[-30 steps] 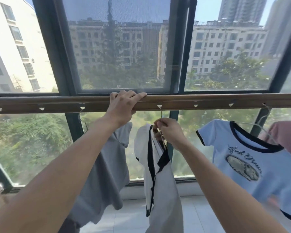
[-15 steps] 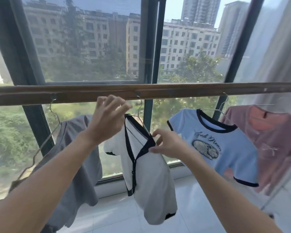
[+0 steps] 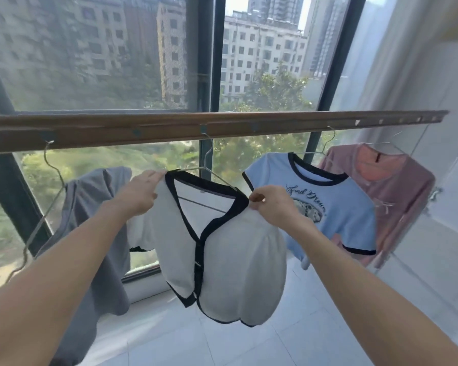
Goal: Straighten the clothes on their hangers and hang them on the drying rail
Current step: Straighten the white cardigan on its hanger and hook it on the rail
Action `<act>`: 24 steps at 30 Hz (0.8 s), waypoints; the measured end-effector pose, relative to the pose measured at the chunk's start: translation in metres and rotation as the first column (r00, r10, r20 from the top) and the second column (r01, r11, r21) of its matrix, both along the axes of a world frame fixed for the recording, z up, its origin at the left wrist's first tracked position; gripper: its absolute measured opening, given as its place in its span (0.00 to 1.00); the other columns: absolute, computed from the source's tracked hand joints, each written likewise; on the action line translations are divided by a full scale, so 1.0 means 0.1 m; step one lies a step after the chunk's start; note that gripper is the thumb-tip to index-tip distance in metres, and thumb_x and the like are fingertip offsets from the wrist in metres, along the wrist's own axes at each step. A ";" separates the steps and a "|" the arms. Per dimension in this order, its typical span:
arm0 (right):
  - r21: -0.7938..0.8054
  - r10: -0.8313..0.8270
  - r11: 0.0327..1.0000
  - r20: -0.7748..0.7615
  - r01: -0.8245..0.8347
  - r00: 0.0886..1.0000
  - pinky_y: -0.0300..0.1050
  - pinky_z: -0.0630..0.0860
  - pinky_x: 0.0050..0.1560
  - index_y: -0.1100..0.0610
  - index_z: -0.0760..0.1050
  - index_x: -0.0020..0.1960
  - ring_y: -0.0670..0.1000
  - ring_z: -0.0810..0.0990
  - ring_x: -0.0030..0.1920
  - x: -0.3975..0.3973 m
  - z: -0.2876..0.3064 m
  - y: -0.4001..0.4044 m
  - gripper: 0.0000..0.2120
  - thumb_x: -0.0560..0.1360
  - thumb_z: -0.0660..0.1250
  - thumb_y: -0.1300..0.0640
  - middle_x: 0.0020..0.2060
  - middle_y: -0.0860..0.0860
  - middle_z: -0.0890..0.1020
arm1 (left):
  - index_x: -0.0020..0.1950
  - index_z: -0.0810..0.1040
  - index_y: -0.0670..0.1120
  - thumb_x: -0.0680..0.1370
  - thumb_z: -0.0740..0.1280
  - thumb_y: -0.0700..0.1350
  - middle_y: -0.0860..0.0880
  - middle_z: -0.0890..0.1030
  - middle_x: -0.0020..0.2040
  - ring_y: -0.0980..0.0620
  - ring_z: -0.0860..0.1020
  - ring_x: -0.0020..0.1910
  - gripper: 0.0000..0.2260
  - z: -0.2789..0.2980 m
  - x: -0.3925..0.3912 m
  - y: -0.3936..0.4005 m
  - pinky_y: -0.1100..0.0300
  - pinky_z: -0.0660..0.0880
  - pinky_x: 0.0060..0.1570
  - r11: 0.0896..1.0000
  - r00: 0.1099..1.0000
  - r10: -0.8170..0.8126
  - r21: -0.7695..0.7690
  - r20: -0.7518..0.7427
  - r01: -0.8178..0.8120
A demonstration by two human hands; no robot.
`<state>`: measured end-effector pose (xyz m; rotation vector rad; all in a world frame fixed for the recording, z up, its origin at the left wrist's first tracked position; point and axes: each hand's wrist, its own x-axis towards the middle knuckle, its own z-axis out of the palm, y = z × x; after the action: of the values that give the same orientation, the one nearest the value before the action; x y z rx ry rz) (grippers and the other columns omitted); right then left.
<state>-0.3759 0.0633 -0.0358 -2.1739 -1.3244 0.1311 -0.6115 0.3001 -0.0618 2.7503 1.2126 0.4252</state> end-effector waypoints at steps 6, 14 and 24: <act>-0.001 -0.048 0.999 -0.042 0.048 0.998 0.51 0.78 0.56 0.51 0.83 0.48 0.50 0.81 0.50 0.12 0.00 -0.08 0.06 0.75 0.70 0.60 0.43 0.44 0.82 | 0.74 0.65 0.50 0.80 0.61 0.34 0.42 0.71 0.70 0.43 0.73 0.64 0.24 0.05 0.12 -0.02 0.54 0.71 0.55 0.999 0.995 0.003 -0.050 0.099 0.002; -0.080 -0.055 0.995 -0.004 0.054 0.999 0.46 0.76 0.51 0.53 0.81 0.51 0.52 0.80 0.52 0.17 0.07 -0.12 0.05 0.76 0.69 0.59 0.45 0.47 0.81 | 0.74 0.65 0.47 0.81 0.60 0.40 0.41 0.70 0.71 0.40 0.70 0.67 0.21 0.08 0.12 -0.07 0.51 0.69 0.61 0.998 1.000 0.007 -0.057 -0.028 -0.008; -0.003 0.104 0.995 0.016 -0.104 0.994 0.45 0.76 0.46 0.57 0.78 0.62 0.53 0.79 0.48 -0.21 0.32 0.19 0.14 0.77 0.66 0.62 0.50 0.53 0.82 | 0.74 0.66 0.49 0.79 0.60 0.39 0.47 0.68 0.72 0.45 0.66 0.71 0.23 0.20 0.05 -0.27 0.51 0.66 0.67 0.999 0.998 -0.046 -0.013 0.046 0.046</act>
<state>-0.3972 0.0828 -0.0040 -2.1121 -1.4480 0.1565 -0.6066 0.2731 -0.0413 2.7344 1.1349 0.4706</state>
